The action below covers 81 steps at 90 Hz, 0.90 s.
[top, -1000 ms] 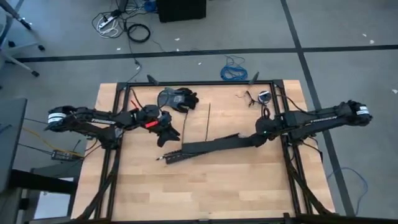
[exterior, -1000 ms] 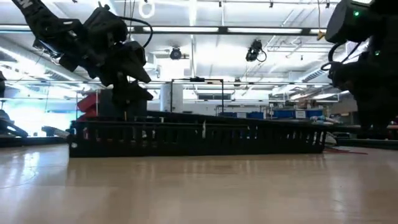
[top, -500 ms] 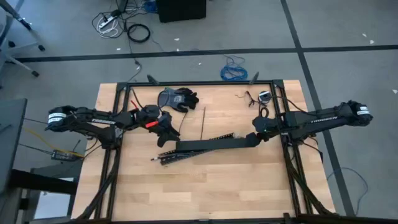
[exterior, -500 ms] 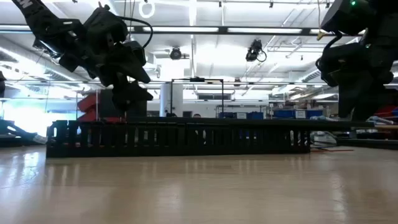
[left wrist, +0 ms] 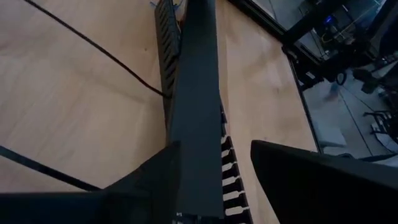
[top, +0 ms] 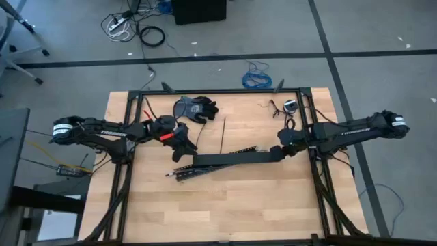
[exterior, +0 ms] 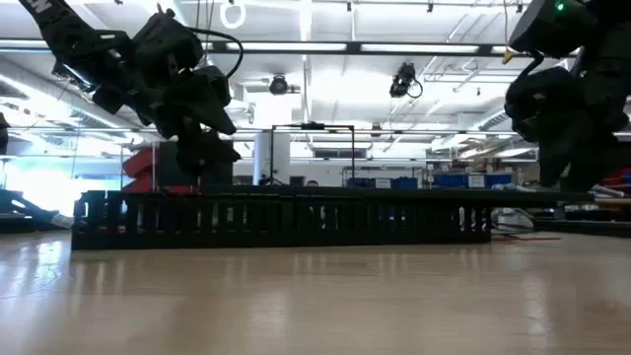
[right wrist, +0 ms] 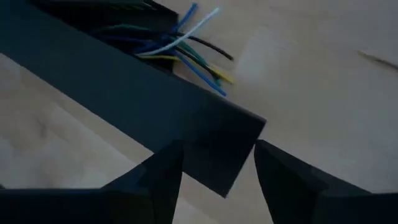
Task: Ziptie cables
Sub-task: Close the black cable duct cover
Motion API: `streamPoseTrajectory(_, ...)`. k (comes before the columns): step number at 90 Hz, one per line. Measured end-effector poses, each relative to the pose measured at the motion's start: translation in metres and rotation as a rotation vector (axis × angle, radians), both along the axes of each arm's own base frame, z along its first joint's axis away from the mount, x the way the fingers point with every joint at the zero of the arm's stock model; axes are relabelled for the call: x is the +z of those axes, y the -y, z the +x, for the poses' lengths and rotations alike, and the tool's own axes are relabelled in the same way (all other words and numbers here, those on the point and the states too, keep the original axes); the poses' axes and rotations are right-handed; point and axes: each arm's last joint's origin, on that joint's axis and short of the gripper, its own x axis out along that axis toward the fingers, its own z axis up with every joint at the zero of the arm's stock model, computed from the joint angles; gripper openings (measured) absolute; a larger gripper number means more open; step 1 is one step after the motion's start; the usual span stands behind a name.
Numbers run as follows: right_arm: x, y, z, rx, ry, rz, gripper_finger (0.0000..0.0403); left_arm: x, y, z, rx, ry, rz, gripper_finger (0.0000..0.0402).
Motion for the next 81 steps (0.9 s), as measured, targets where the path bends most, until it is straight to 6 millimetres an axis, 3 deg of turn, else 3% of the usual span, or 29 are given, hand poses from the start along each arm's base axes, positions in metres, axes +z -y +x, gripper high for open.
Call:
streamPoseTrajectory(34,-0.01,0.0,0.006,0.003,0.098,0.004,0.0185,-0.002,0.0,-0.001,-0.011,-0.022,0.015,0.0188)
streamPoseTrajectory(81,-0.009,-0.002,0.003,0.119,0.143,-0.002,0.0052,-0.002,0.0,-0.001,-0.01,-0.022,0.012,0.0188)
